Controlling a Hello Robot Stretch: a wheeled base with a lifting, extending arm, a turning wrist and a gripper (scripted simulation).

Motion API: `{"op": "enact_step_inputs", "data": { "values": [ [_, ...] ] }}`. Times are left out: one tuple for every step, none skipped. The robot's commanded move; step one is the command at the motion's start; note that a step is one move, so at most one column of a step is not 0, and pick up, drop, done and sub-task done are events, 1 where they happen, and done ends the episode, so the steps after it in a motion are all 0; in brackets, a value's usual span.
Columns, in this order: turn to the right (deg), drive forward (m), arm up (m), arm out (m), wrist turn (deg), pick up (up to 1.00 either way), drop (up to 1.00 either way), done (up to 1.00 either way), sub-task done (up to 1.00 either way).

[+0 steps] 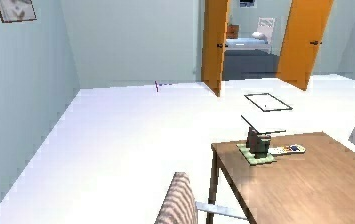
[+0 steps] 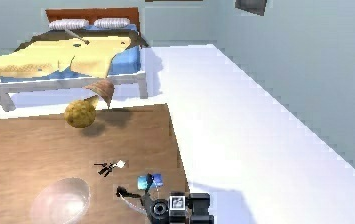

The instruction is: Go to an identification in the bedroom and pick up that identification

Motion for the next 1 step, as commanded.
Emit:
{"op": "enact_step_inputs", "data": {
  "values": [
    [0.0,0.0,0.0,0.0,0.0,0.0,0.0,1.0,0.0]
  ]
}}
